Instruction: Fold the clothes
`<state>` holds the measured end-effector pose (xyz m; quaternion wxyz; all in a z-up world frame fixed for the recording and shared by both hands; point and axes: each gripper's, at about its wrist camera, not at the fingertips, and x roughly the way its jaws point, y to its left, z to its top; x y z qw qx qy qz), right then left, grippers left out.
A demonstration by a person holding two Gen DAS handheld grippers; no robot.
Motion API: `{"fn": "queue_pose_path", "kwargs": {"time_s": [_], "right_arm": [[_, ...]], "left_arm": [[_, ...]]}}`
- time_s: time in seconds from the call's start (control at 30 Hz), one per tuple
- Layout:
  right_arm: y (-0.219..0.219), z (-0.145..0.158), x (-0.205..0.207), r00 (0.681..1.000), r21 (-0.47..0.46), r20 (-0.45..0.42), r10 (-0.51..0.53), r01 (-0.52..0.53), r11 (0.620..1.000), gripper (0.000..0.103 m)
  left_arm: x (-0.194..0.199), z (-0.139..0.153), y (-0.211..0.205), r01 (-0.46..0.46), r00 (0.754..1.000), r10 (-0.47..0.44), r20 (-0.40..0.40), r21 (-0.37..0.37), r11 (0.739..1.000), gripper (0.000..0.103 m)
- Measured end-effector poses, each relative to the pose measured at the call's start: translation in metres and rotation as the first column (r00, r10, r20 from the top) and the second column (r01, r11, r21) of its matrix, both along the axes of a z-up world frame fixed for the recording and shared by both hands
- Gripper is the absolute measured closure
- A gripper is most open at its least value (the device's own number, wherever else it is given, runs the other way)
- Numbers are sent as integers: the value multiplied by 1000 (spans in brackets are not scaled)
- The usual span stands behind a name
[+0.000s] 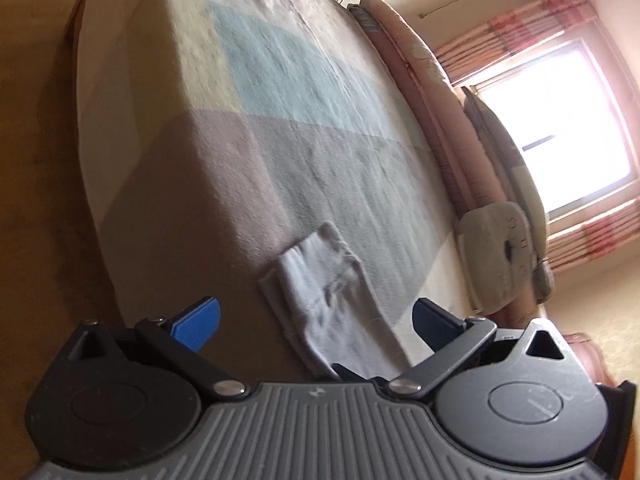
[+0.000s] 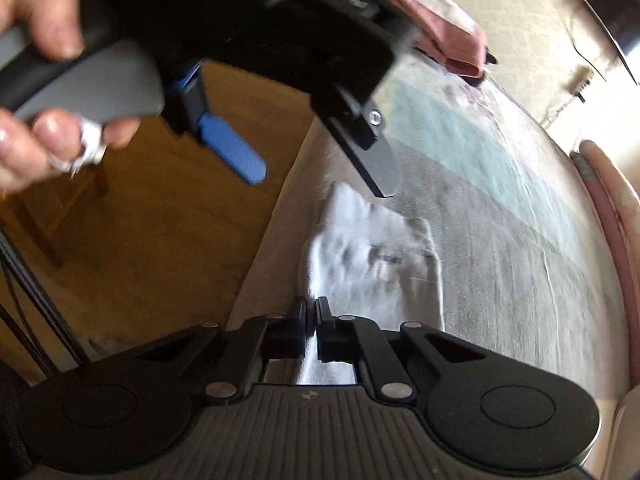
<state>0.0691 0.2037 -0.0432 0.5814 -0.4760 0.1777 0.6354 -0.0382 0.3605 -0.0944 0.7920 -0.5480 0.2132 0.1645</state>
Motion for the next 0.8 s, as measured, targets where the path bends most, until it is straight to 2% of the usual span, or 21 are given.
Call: {"fn": "queue_pose_path", "kwargs": {"time_s": [0.13, 0.27, 0.4, 0.57, 0.6, 0.63, 0.7, 0.73, 0.8], "right_arm": [[-2, 11, 10, 998, 24, -51, -46, 47, 999, 96], [-4, 18, 16, 995, 38, -77, -70, 73, 997, 96], [-7, 21, 20, 991, 44, -101, -86, 91, 995, 96], [-11, 23, 29, 977, 28, -183, -113, 120, 992, 95], [-12, 23, 32, 971, 21, -211, -117, 124, 992, 89], [-16, 26, 35, 963, 24, -236, -130, 139, 990, 73], [-22, 30, 43, 945, 29, -287, -155, 170, 985, 58], [-27, 33, 48, 935, 32, -312, -172, 191, 981, 53], [-37, 37, 64, 907, 29, -364, -211, 237, 971, 49]], "left_arm": [[11, -11, -4, 41, 996, -32, 82, -111, 993, 1], [29, -30, -7, 98, 989, -71, 129, -217, 971, 1], [41, -33, -5, 106, 983, -72, 166, -204, 973, 1], [53, -43, 5, 79, 973, -34, 227, -192, 978, 1], [53, -46, 6, 74, 970, -25, 242, -197, 978, 1], [54, -49, 6, 71, 966, -18, 257, -199, 977, 1], [53, -50, 6, 71, 963, -18, 270, -187, 980, 1], [53, -50, 5, 72, 961, -20, 275, -180, 981, 1], [56, -47, 4, 82, 962, -45, 268, -131, 988, 2]]}}
